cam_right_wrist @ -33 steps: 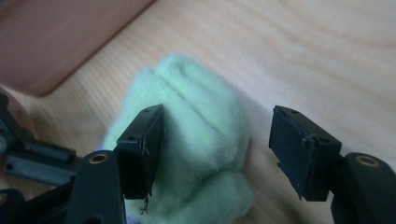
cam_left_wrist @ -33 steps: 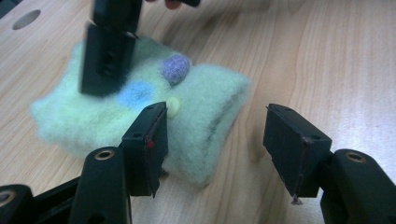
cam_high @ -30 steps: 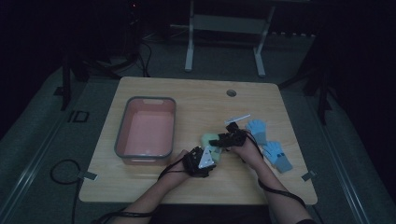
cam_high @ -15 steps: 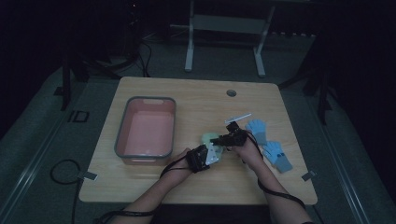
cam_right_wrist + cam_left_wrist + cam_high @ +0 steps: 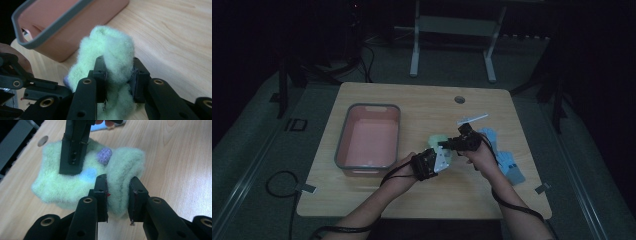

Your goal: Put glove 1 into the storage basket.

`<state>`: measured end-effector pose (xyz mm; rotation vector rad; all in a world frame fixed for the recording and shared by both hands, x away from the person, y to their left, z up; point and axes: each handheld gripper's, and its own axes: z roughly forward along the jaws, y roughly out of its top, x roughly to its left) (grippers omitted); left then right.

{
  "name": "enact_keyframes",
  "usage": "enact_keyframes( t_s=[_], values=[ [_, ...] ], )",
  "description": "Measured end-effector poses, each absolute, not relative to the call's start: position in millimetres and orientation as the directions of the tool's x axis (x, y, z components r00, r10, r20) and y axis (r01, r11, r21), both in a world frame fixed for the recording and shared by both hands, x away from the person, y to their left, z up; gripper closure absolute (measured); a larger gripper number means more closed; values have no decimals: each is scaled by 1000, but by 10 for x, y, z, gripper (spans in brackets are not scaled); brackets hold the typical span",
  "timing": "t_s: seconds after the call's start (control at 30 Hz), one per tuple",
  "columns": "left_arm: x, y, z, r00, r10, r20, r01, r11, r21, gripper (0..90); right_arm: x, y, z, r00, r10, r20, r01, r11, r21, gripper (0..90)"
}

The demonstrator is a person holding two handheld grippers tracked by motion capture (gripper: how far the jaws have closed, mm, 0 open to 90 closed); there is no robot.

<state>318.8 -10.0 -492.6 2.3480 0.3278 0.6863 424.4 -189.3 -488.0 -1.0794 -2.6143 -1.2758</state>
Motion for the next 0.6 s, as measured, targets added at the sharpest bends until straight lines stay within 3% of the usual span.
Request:
enact_keyframes(
  t_s=[0.6],
  values=[
    [3184,245,-4580,806,413,425,54,-765,641,732,4291,-1508,-4490,-798,527,293,550,438,711,711]
  ],
)
